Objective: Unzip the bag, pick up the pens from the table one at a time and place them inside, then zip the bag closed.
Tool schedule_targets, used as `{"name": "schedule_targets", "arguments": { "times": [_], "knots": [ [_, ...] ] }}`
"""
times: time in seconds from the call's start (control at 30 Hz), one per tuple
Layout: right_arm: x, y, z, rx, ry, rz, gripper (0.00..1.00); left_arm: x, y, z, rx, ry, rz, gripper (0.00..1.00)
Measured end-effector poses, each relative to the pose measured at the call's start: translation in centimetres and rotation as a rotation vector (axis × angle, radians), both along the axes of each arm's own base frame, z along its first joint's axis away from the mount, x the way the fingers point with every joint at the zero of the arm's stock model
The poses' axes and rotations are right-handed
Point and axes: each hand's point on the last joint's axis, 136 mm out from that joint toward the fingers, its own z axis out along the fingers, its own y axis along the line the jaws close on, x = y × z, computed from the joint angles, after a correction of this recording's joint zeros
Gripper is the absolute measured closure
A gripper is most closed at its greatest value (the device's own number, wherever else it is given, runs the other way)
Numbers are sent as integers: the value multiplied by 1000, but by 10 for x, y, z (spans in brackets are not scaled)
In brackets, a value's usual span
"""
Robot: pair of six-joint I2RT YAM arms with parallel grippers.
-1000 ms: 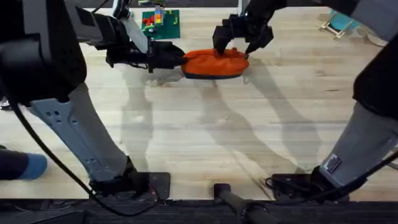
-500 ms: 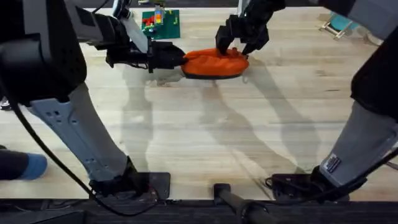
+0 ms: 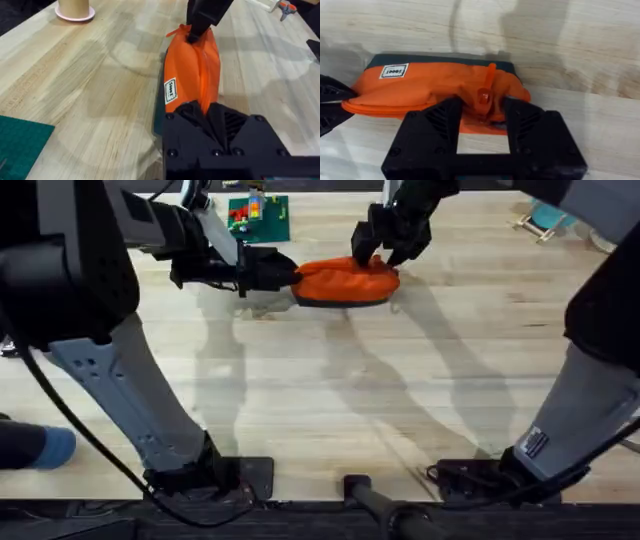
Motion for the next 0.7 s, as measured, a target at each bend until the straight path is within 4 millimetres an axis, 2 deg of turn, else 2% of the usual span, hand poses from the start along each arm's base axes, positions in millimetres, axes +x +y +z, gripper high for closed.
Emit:
{"name": "schedule_targets", "arguments": {
  "times": [0.1,0.2,0.47,0.57,0.7],
  "knots": [
    [0,0,0,0,0,1,512,0,0,0,0,0,0,959],
    [1,1,2,3,-6,4,634,0,0,0,0,0,0,959],
    [6,3,8,11,-22,6,846,0,0,0,0,0,0,959],
    [6,0,7,-1,-22,2,956,0,1,0,0,3,2,959],
    [8,-2,8,-2,-25,-1,968,0,1,0,0,4,3,959]
  ]
}}
